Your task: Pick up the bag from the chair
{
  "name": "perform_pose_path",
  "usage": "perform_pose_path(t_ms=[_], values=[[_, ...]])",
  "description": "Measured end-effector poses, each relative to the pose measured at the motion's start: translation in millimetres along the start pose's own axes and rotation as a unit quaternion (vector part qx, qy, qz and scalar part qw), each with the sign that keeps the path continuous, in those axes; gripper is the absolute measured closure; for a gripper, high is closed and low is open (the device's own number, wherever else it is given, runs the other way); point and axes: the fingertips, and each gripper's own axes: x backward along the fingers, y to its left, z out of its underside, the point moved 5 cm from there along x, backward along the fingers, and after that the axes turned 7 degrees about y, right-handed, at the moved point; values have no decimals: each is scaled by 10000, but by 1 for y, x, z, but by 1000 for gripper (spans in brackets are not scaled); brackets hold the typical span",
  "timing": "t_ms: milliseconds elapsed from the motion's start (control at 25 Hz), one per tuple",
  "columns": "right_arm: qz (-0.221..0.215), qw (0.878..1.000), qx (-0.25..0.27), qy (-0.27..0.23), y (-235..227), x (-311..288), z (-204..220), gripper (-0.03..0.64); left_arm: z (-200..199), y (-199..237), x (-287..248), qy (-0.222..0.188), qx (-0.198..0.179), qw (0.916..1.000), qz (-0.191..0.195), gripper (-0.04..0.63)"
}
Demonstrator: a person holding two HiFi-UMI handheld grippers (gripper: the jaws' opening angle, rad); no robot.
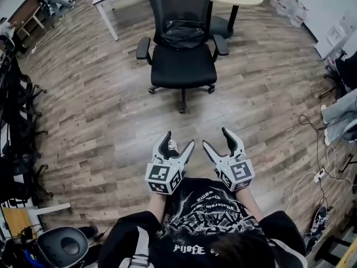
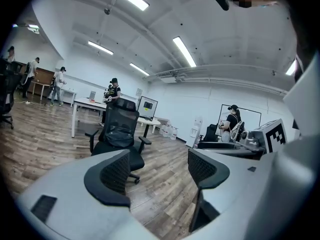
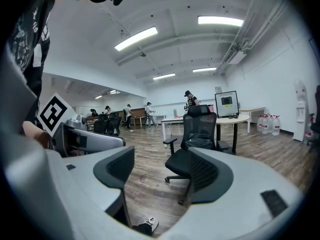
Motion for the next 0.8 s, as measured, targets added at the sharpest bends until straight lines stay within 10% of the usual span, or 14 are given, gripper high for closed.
perform_pose_path(t_ms=[800], values=[[83,9997,-186,132,-26,-247,-106,270,-145,204,-148,318,-638,9936,879,225]])
